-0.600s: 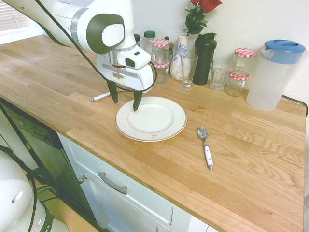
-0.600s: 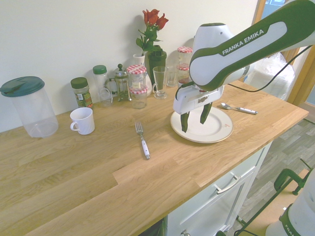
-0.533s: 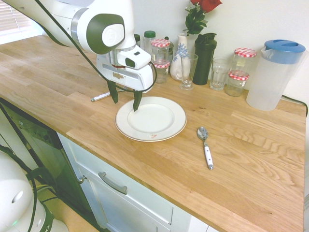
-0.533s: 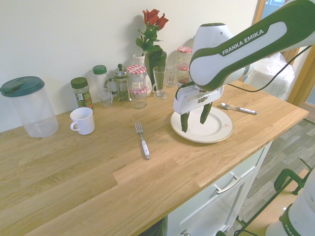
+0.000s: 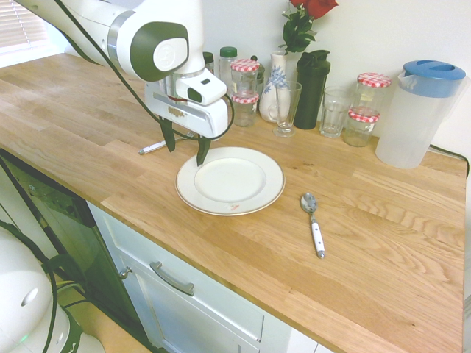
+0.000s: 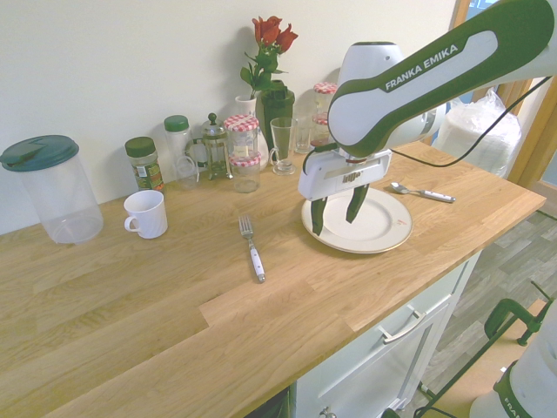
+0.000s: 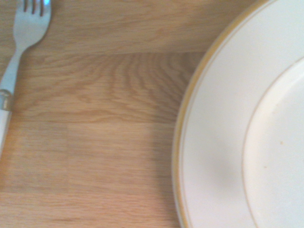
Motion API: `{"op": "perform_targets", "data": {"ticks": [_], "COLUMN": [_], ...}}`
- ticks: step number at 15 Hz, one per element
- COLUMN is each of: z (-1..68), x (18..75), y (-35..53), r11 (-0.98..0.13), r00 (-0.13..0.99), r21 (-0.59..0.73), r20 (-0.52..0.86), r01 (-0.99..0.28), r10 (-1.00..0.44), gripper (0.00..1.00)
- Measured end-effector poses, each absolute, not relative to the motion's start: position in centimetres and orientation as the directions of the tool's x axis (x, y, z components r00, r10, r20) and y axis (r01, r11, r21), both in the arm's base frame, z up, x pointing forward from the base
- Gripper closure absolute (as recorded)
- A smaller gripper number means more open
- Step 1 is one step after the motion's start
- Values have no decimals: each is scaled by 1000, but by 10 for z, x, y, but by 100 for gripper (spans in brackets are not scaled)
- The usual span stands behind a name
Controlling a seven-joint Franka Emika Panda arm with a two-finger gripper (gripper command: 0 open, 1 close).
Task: Put the fork into the plate
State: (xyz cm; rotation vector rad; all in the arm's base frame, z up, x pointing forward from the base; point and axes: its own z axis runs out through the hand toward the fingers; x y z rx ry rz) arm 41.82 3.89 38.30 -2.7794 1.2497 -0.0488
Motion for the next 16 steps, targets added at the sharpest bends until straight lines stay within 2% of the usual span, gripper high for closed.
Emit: {"op": "perform_targets", "data": {"ticks": [7,11,16], "z": [421,409,379], "x": [430,438,466], "y": [115,161,181], "r11": [-618,-599,-522], "r00": [624,603,523], "r21": [-142,-111,-67], "r20": [0,-5,-3], "r01": [-774,-793,-850], "r10": [-782,-798,-852], "gripper": [0,0,0]}}
